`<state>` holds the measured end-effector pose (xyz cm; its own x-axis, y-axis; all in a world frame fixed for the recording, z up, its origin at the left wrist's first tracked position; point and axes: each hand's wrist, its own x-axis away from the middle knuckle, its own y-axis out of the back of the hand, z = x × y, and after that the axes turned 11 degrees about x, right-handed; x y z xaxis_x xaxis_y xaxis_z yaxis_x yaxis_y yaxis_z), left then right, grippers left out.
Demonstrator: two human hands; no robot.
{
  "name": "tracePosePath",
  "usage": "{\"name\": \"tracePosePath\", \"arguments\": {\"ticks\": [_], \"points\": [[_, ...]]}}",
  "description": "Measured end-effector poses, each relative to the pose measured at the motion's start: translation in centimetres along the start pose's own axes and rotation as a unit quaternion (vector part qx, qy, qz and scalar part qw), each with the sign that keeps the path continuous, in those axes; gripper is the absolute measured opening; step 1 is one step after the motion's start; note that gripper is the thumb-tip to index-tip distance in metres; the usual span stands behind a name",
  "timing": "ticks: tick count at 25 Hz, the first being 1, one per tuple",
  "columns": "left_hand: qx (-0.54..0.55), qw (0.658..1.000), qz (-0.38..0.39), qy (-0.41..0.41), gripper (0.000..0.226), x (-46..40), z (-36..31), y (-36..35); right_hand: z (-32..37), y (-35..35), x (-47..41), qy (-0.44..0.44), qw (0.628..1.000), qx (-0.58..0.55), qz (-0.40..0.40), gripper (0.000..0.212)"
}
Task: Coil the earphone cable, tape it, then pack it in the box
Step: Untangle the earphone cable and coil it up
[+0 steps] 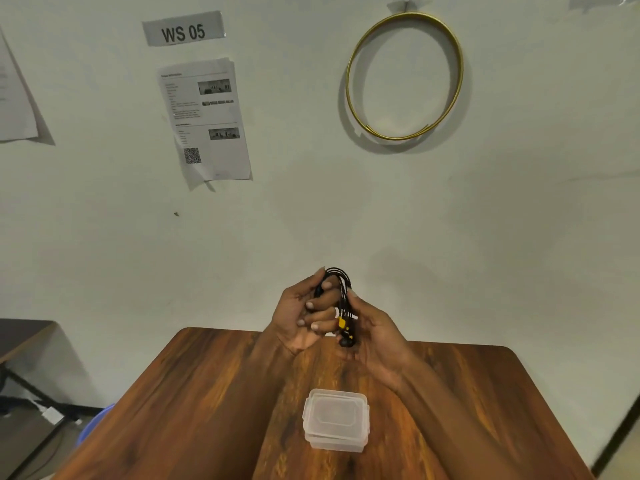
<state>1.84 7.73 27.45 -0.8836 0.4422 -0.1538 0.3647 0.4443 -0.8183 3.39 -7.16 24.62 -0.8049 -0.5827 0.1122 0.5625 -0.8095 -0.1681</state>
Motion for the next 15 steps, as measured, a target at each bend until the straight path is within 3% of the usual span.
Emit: {"name": "tracePosePath", "arguments": {"ticks": [2,4,5,8,9,12,15], "points": [[-0.008,0.999,0.021,0.032,0.025,0.0,0.3,0.2,-0.1,0.2,-0.6,0.058,0.992,0.09,-0.062,0.034],[-0.031,0.997,0.028,0.057,0.025,0.0,0.3,0.4,-0.2,0.9,-1.2,0.115,0.98,0.104,-0.127,0.031],[-0.038,0.996,0.03,0.071,0.025,-0.1,0.3,0.4,-0.1,1.2,-1.4,0.125,0.983,0.062,-0.12,0.034],[-0.049,0.994,0.033,0.094,0.025,-0.7,0.3,0.5,0.6,1.4,-1.6,0.104,0.989,-0.092,0.041,0.039],[-0.064,0.994,0.023,0.09,0.026,-1.0,0.3,0.4,0.8,1.2,-1.5,0.1,0.989,-0.097,0.054,0.039],[-0.119,0.991,-0.026,0.05,0.033,-1.4,0.2,1.0,0.7,1.2,-1.2,0.108,0.993,0.038,-0.011,0.033],[-0.148,0.987,-0.06,0.028,0.035,-1.4,-0.1,2.2,0.3,1.9,-1.0,0.098,0.975,0.195,-0.039,0.034]]}}
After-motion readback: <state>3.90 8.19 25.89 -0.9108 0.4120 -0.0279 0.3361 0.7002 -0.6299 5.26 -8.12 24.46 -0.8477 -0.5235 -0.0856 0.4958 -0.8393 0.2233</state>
